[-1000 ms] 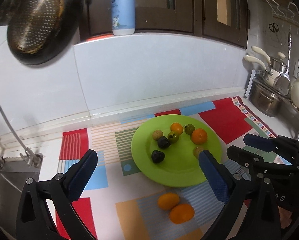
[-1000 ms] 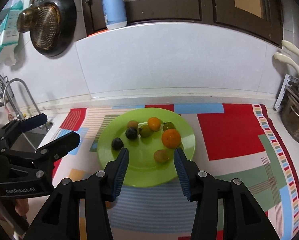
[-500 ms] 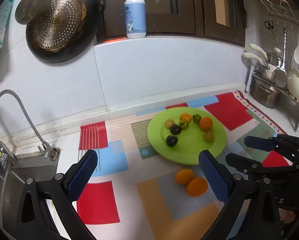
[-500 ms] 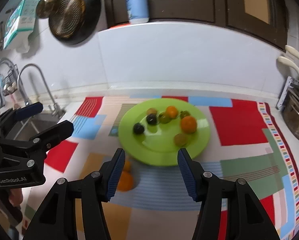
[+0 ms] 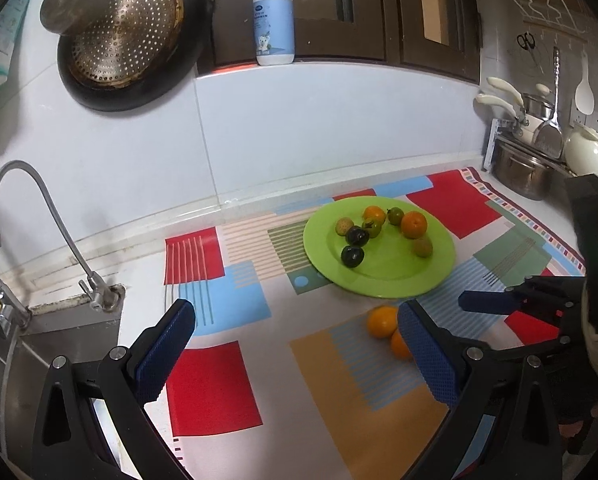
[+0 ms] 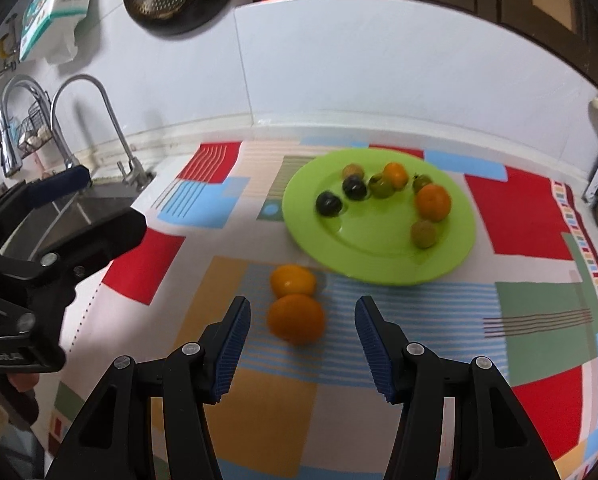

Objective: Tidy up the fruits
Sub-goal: 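Withdraw both tools toward the last two oranges on the cloth, then grasp an orange with the left tool while the right tool grasps a large orange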

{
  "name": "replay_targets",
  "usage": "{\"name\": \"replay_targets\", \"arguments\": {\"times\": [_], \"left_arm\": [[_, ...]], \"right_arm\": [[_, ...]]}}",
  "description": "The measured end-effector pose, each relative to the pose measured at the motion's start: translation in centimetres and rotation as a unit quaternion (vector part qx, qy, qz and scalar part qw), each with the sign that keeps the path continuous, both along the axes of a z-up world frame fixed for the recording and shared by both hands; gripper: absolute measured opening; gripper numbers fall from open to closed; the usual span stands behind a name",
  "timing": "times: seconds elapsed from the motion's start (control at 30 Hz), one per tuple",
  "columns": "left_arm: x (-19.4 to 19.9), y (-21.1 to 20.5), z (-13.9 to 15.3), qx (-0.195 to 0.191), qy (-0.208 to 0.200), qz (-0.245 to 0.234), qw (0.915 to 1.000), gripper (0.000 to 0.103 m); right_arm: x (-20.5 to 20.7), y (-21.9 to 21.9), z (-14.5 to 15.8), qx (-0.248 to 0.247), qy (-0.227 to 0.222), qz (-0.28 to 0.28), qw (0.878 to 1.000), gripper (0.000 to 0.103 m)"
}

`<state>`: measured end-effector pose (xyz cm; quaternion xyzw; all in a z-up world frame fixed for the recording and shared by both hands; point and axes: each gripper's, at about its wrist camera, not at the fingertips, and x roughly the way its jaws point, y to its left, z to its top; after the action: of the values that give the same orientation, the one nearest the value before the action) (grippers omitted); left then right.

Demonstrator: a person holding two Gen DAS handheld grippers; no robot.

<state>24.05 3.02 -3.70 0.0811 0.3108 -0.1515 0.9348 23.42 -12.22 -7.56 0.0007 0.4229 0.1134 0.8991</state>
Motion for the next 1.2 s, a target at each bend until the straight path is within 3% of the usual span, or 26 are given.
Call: {"name": "replay_targets", "arguments": {"times": [0.37,0.73,0.9,1.2], "left_arm": [[1.9,0.6,-2.9,0.039,0.022,-0.016,0.9989,0.103],[4.6,-0.7,-6.8,0.072,0.067,-0.070,0.9926,0.100],[5.0,-1.5,-7.3,0.074,0.076,-0.088,0.9904,0.100],[4.9,-3.8,-7.6,0.065,0.087,-0.119,0.9869,0.098]], "right_arm": [[2.1,1.4,-3.0,-0.014,0.034,0.007,0.999,0.055],[3.4,1.4,-4.6,-0.027,0.053,0.000,0.998,0.055],[3.6,1.1,-5.0,-0.018,0.057,0.005,0.998,0.044],[2.7,-0.7,-3.9,-0.023,0.037,-0.018,0.999,0.043]]}}
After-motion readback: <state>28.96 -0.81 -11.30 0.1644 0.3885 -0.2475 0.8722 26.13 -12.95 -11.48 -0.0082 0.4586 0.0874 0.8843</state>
